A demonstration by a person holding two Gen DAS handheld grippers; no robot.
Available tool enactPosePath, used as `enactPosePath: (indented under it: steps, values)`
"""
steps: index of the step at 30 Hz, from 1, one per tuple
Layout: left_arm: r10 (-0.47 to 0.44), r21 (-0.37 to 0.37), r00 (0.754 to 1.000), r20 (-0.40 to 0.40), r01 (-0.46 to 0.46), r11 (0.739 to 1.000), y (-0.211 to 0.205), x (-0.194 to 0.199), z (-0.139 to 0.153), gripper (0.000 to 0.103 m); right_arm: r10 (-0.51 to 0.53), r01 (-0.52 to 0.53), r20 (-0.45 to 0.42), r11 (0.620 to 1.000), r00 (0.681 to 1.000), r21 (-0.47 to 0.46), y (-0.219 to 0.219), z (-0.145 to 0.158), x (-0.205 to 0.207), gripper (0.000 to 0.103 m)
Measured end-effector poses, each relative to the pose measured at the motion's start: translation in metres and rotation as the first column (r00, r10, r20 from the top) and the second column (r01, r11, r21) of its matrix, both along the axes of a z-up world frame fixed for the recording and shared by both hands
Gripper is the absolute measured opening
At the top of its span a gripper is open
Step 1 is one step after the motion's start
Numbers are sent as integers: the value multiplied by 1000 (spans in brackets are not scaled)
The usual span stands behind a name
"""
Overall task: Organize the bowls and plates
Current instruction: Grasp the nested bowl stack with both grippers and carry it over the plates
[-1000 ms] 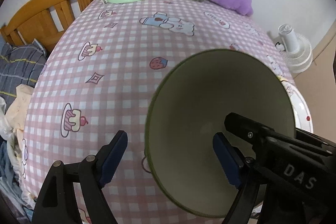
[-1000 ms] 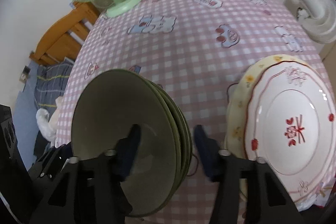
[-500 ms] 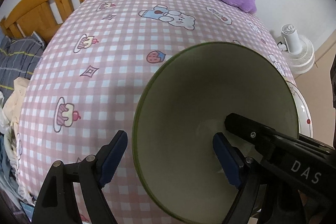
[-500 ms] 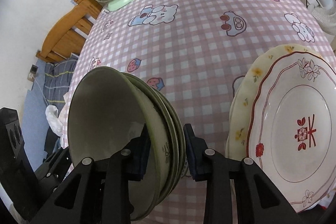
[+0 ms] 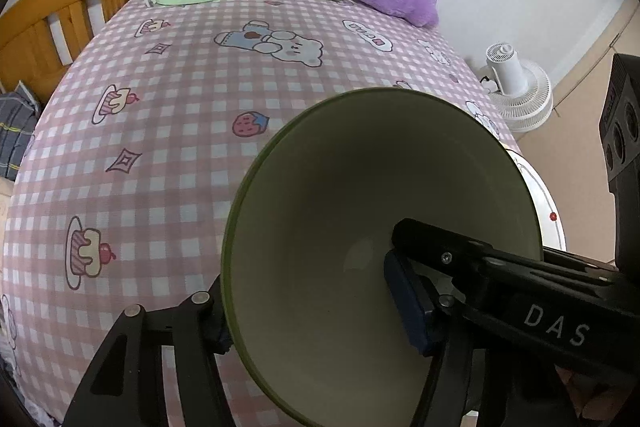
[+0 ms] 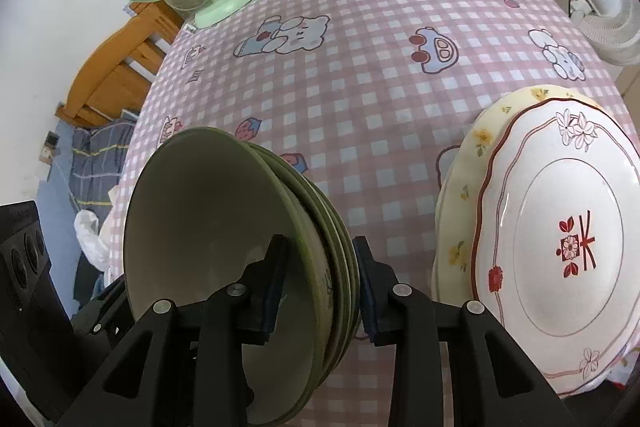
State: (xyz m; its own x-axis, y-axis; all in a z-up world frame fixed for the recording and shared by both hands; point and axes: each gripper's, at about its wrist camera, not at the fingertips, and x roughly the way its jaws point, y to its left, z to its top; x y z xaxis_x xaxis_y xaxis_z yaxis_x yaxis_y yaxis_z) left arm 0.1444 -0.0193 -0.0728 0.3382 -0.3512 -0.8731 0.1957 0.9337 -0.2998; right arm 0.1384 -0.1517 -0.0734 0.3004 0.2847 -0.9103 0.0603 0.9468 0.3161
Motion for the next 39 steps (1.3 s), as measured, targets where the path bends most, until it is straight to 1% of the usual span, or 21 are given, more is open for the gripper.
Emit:
enactPosePath:
  steps: [8,13,20,25,29,34,39]
  values:
    - [-37,-40,999,-35,36,999,10,0,0,61,-40,40,-3,997,999,-72,11,7,-1,37]
    - [-69,-35,997,-31,67,997,18,0,10,61,-73,71,-18,995,997,-69,16,11,-5,36]
    - [-87,-39,996,-4,86,995,22,1,32,61,-105,105,11,992,994,-69,23,34,-9,37]
    - [-71,-37,997,26,72,997,21,1,46,61,-109,111,35,992,993,-65,22,51,-10,37]
    - [-42,-30,998,53,43,999,18,0,52,61,-86,90,69,994,994,-56,20,59,-9,37]
    - [-11,-15,997,81,12,1000,0,1,61,61,-49,54,114,998,992,-45,8,65,-6,36]
    - [26,-1,995,97,-26,1000,-21,-3,70,61,-16,21,131,999,991,-33,-12,73,-6,36]
